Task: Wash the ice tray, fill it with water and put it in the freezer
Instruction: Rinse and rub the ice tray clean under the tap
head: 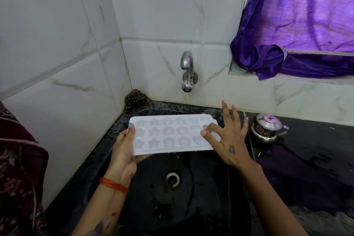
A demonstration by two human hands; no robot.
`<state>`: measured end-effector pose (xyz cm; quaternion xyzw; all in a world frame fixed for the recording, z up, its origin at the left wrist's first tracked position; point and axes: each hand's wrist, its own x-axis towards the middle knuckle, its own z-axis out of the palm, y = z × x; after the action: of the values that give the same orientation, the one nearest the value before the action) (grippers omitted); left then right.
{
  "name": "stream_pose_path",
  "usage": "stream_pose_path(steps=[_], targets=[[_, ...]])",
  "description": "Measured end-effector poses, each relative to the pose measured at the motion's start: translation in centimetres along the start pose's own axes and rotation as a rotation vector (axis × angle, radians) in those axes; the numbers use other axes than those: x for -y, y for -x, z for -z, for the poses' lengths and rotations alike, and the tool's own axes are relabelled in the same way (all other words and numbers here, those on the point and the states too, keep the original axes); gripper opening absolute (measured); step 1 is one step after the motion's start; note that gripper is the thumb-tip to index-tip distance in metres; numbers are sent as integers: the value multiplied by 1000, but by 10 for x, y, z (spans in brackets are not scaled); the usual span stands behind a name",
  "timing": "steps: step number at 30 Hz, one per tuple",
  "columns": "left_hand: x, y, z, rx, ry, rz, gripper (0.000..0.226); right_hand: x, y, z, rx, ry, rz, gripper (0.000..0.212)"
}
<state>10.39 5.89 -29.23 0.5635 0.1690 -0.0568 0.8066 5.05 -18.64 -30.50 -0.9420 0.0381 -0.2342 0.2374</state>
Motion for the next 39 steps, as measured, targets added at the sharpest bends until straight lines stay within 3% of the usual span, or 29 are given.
stream_pose_path(steps=[8,15,18,23,29,34,39], targets=[[0,7,-5,-10,12,-8,18,-4,1,-2,-49,198,22,67],[0,5,-4,-8,20,8,17,1,-1,2,23,25,-12,78],[1,4,-2,-5,24,15,21,3,-2,4,53,-8,-13,70],[2,1,0,-7,26,27,34,1,-2,3,45,61,-21,60],[5,0,0,-1,26,26,19,1,0,-1,-21,185,-19,72],[6,0,0,-8,29,19,19,1,0,-1,4,136,-30,75],[7,1,0,1,26,30,29,11,-1,1,22,71,72,68]])
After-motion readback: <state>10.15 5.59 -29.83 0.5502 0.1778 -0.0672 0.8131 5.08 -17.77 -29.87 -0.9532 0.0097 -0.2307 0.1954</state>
